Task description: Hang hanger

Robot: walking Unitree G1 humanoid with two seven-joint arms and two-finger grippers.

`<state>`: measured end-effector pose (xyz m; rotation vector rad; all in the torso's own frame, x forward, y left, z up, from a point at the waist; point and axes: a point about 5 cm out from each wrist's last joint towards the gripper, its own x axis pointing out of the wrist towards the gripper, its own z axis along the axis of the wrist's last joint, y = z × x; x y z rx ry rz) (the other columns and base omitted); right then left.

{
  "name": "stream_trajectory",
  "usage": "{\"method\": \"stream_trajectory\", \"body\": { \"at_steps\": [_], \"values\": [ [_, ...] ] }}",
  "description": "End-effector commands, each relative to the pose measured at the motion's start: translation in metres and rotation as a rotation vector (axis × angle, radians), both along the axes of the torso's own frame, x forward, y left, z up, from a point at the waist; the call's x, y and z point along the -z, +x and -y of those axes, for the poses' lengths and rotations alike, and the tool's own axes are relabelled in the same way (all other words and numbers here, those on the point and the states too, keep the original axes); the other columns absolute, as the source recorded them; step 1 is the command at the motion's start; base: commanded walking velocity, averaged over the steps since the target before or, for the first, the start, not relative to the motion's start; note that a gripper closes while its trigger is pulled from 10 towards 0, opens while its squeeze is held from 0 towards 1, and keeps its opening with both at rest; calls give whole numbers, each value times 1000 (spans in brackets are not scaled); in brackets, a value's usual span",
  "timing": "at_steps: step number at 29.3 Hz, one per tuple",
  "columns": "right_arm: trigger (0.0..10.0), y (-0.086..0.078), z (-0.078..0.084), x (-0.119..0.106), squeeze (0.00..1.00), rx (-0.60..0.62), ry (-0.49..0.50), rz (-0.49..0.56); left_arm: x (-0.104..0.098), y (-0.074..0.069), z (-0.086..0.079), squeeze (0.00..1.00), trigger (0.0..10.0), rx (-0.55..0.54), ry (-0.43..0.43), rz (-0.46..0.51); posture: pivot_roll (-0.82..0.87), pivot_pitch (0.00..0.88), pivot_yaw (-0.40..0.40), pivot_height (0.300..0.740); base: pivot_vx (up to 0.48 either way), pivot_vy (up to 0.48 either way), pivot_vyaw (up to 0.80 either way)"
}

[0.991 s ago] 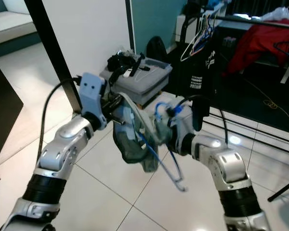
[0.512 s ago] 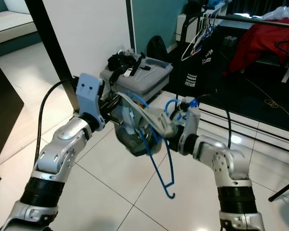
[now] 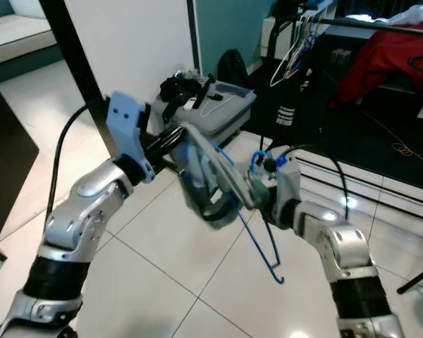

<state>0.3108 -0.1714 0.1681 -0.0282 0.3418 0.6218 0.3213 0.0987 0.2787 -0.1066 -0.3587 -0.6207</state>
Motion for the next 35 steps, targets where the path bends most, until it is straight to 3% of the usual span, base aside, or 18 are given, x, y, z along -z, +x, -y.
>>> {"method": "stream_trajectory", "body": {
  "at_steps": [1, 2, 3, 4, 7, 10, 14, 17, 19, 22, 23, 25, 26, 27, 30, 31, 32, 35],
  "values": [
    [10000, -7, 9, 22, 0, 27, -55, -96, -50, -11, -33, 0, 10000, -82, -163, 188, -89, 89, 44, 740, 0, 0, 0],
    [10000, -7, 9, 22, 0, 27, -55, -96, -50, -11, -33, 0, 10000, -82, -163, 188, -89, 89, 44, 740, 0, 0, 0],
    [10000, -5, 12, 20, 0, 51, -42, -89, -74, -17, -41, 0, 10000, -49, -235, 258, -89, 89, 44, 740, 0, 0, 0],
    [10000, -5, 12, 20, 0, 51, -42, -89, -74, -17, -41, 0, 10000, -49, -235, 258, -89, 89, 44, 740, 0, 0, 0],
    [10000, -2, 17, 14, 0, 89, -4, -69, -109, -26, -73, 0, 10000, -94, -298, 376, -92, 88, 51, 740, 0, 0, 0],
    [10000, -4, 17, 14, 0, 67, -10, -57, -111, -24, -84, 0, 10000, -153, -287, 380, -90, 90, 53, 740, 0, 0, 0],
    [10000, -7, 24, 17, 0, 57, -23, -61, -95, -8, -130, 0, 10000, -444, -213, 293, -93, 91, 56, 740, 0, 0, 0],
    [10000, -3, 29, 17, 0, 119, -17, -59, -81, -1, -136, 0, 10000, -500, -186, 214, -91, 93, 54, 740, 0, 0, 0],
    [10000, -1, 31, 15, 0, 151, -4, -53, -76, -1, -129, 0, 10000, -455, -171, 196, -91, 93, 54, 740, 0, 0, 0],
    [10000, 9, 35, 12, 0, 268, 43, -58, -61, -10, -80, 0, 10000, -178, -68, 181, -92, 94, 55, 740, 0, 0, 0],
    [10000, 9, 35, 12, 0, 268, 43, -58, -61, -10, -80, 0, 10000, -178, -68, 181, -92, 94, 55, 740, 0, 0, 0],
    [10000, 14, 36, 9, 0, 326, 88, -69, -53, -26, -47, 0, 10000, 46, -29, 194, -92, 94, 55, 740, 0, 0, 0],
    [10000, 15, 30, 3, 0, 306, 161, -64, -40, -43, -22, 0, 10000, 241, 18, 193, -92, 94, 55, 740, 0, 0, 0],
    [10000, 15, 30, 3, 0, 306, 161, -64, -40, -43, -22, 0, 10000, 241, 18, 193, -92, 94, 55, 740, 0, 0, 0],
    [10000, 17, 24, -6, 0, 262, 197, -25, -22, -58, -6, 0, 10000, 393, 89, 169, -89, 96, 53, 740, 0, 0, 0],
    [10000, 17, 21, -13, 0, 217, 209, 9, -3, -72, 4, 0, 10000, 533, 145, 114, -89, 96, 53, 740, 0, 0, 0],
    [10000, 17, 21, -13, 0, 217, 209, 9, -3, -72, 4, 0, 10000, 533, 145, 114, -89, 96, 53, 740, 0, 0, 0],
    [10000, 15, 16, -20, 0, 139, 202, 36, 46, -87, 7, 0, 10000, 642, 331, -44, -87, 97, 55, 740, 0, 0, 0]
  ]
}}
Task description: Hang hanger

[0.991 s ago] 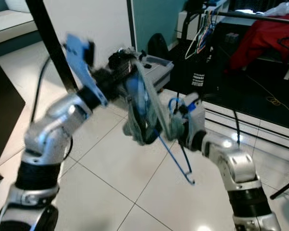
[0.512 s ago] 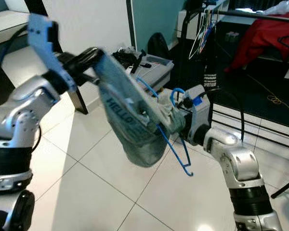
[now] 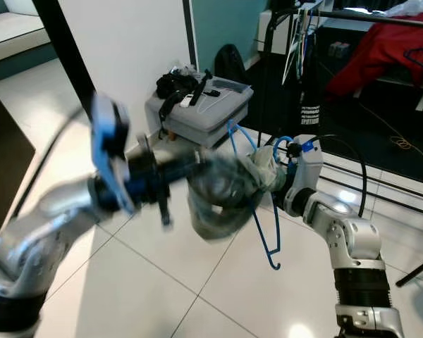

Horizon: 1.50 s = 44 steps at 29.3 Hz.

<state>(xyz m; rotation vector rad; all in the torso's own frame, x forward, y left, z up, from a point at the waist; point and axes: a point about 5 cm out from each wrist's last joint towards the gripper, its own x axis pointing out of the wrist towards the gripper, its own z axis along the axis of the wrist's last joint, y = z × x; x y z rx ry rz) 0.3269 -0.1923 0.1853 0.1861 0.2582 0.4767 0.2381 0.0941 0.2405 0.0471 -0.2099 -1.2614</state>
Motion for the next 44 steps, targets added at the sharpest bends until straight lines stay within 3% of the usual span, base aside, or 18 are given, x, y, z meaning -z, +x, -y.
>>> {"method": "stream_trajectory", "body": {
  "at_steps": [1, 2, 3, 6, 10, 13, 16, 17, 19, 21, 24, 25, 26, 35, 36, 39, 42, 44],
  "values": [
    [10000, -2, -7, -5, 0, -60, -5, 24, 20, -6, 1, 0, 10000, 32, 120, -34, -87, 97, 55, 740, 0, 0, 0],
    [10000, -3, -9, -7, 0, -92, -12, 35, 38, -6, -2, 0, 10000, 13, 230, -66, -84, 95, 54, 740, 0, 0, 0],
    [10000, -3, -9, -7, 0, -92, -12, 35, 38, -6, -2, 0, 10000, 13, 230, -66, -84, 95, 54, 740, 0, 0, 0],
    [10000, -7, -15, -13, 0, -195, -34, 56, 77, -7, -10, 0, 10000, -25, 477, -104, -82, 92, 52, 740, 0, 0, 0],
    [10000, -11, -19, -15, 0, -282, -78, 64, 89, -3, -12, 0, 10000, -66, 553, -85, -82, 90, 47, 740, 0, 0, 0],
    [10000, -12, -20, -17, 0, -332, -122, 75, 89, 5, -5, 0, 10000, -111, 547, -49, -82, 90, 47, 740, 0, 0, 0],
    [10000, -4, -17, -22, 0, -318, -161, 89, 84, 2, 11, 20, 10000, -84, 477, -42, -87, 92, 40, 740, 0, 0, 0],
    [10000, -2, -15, -25, 0, -313, -171, 95, 82, 0, 18, 247, 10000, -66, 445, -37, -87, 92, 40, 740, 0, 0, 0],
    [10000, -1, -15, -27, 0, -321, -176, 104, 81, -2, 24, 208, 10000, -49, 432, -32, -86, 95, 38, 740, 0, 0, 0],
    [10000, -3, -15, -30, 0, -349, -181, 124, 84, -7, 29, 55, 10000, -20, 438, -22, -86, 95, 38, 740, 0, 0, 0],
    [10000, -5, -15, -31, 0, -369, -189, 135, 85, -10, 30, 31, 10000, -2, 437, -23, -86, 100, 37, 740, 0, 0, 0],
    [10000, -6, -15, -31, 0, -391, -200, 146, 86, -13, 31, 263, 10000, 18, 429, -40, -86, 100, 37, 740, 0, 0, 0],
    [10000, -8, -16, -34, 0, -423, -210, 166, 84, -16, 34, 1000, 10000, 43, 389, -64, -84, 103, 38, 740, 0, 0, 0],
    [10000, -14, -21, -47, 0, -555, -214, 252, 52, -27, 41, 1000, 10000, 141, 127, -96, -86, 102, 35, 740, 0, 0, 0],
    [10000, -14, -17, -47, 0, -578, -228, 262, 38, -26, 30, 1000, 10000, 150, 42, -84, -84, 102, 33, 740, 0, 0, 0],
    [10000, -15, -14, -46, 0, -590, -233, 261, 29, -22, 24, 1000, 10000, 130, -10, -73, -83, 101, 30, 740, 0, 0, 0],
    [10000, -22, -7, -43, 0, -658, -241, 258, 2, -11, 8, 1000, 10000, 46, -174, -30, -77, 102, 29, 740, 0, 0, 0],
    [10000, -24, -5, -43, 0, -677, -243, 256, -3, -9, 6, 1000, 10000, 24, -215, -18, -78, 101, 30, 740, 0, 0, 0]
  ]
}}
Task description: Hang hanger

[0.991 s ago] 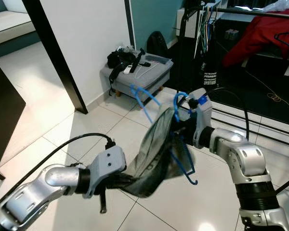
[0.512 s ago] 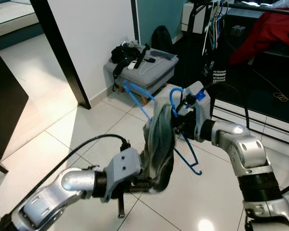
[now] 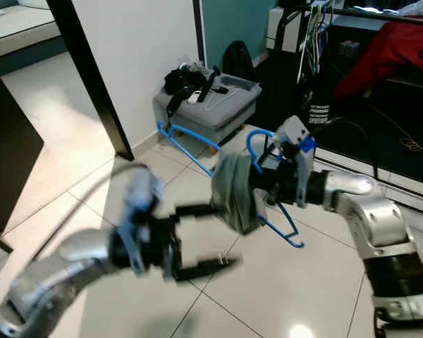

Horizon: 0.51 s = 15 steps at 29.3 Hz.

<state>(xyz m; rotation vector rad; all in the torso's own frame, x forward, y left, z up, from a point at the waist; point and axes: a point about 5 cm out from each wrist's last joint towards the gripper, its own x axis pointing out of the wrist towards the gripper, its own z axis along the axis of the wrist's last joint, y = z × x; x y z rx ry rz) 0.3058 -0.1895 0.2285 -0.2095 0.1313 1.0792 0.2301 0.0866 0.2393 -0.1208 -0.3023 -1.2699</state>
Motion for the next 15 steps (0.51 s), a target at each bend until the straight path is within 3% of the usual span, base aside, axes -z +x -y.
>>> {"method": "stream_trajectory", "body": {
  "at_steps": [1, 3, 7, 8, 9, 10, 15],
  "values": [
    [10000, -3, -2, 1, 0, -45, 5, 5, -5, -1, -2, 1000, 10000, -8, -40, 3, -78, 101, 30, 740, 0, 0, 0],
    [10000, -7, 1, 2, 0, -75, -2, -3, -16, 7, -5, 1000, 10000, -76, -136, 8, -77, 102, 29, 740, 0, 0, 0],
    [10000, -9, 1, 2, 0, -90, 5, -8, -17, 10, -5, 1000, 10000, -102, -141, 18, -77, 102, 29, 740, 0, 0, 0],
    [10000, -15, -2, 2, 0, -147, 11, -18, -3, 19, -1, 149, 10000, -192, -20, 35, -77, 102, 29, 740, 0, 0, 0],
    [10000, -15, -2, 2, 0, -147, 11, -18, -3, 19, -1, 149, 10000, -192, -20, 35, -77, 102, 29, 740, 0, 0, 0],
    [10000, -17, -3, 2, 0, -174, 12, -22, 11, 24, 0, 0, 10000, -231, 108, 48, -77, 102, 29, 740, 0, 0, 0],
    [10000, -18, -4, 2, 0, -188, 7, -21, 18, 28, -2, 0, 10000, -241, 160, 24, -87, 97, 28, 740, 0, 0, 0]
  ]
}}
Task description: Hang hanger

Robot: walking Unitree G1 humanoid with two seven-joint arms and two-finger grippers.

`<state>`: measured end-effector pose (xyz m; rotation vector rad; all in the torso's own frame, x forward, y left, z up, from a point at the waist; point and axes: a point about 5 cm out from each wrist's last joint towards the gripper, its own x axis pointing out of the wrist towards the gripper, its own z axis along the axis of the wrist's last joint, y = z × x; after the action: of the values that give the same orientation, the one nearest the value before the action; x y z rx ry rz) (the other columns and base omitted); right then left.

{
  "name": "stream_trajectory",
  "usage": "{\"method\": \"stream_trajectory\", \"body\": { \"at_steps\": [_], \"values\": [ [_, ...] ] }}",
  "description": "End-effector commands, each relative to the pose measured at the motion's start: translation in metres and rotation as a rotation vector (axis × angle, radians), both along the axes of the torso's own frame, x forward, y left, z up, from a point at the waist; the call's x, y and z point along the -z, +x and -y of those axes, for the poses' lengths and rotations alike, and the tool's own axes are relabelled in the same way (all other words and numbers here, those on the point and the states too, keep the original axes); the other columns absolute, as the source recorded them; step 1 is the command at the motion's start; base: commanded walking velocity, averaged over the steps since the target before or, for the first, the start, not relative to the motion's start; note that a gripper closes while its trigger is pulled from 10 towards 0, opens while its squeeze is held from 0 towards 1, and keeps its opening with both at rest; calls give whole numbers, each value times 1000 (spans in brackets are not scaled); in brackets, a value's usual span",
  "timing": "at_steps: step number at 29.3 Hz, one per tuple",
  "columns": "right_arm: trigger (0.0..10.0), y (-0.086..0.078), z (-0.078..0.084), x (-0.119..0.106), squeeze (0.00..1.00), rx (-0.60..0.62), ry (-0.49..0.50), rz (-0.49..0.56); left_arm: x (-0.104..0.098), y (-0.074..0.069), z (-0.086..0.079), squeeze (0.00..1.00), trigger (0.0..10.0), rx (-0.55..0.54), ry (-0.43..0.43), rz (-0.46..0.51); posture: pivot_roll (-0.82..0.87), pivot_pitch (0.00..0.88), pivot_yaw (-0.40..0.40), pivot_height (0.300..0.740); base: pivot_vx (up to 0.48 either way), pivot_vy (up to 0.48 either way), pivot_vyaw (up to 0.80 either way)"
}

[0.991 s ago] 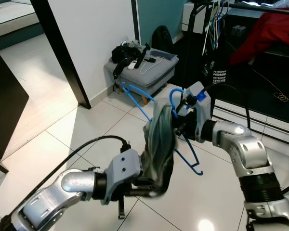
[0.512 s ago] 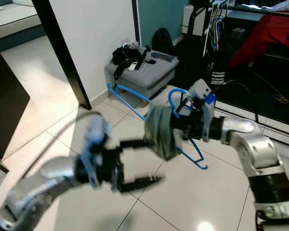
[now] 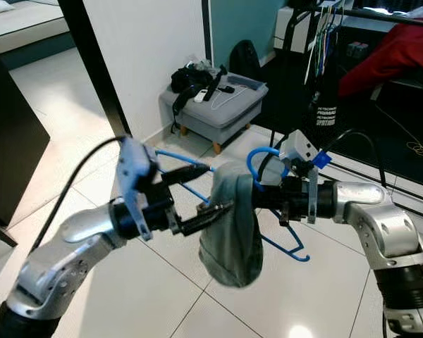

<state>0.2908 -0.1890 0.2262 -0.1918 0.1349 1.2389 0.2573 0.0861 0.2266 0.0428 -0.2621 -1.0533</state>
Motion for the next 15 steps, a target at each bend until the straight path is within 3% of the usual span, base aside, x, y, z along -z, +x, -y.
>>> {"method": "stream_trajectory", "body": {
  "at_steps": [1, 15],
  "values": [
    [10000, -4, -4, 0, 0, -45, -5, 13, 8, 3, -4, 0, 10000, -18, 57, -32, -86, 96, 29, 740, 0, 0, 0],
    [10000, -7, -8, -1, 0, -76, -7, 23, 12, 10, -9, 0, 10000, -81, 30, -62, -87, 94, 28, 740, 0, 0, 0]
  ]
}}
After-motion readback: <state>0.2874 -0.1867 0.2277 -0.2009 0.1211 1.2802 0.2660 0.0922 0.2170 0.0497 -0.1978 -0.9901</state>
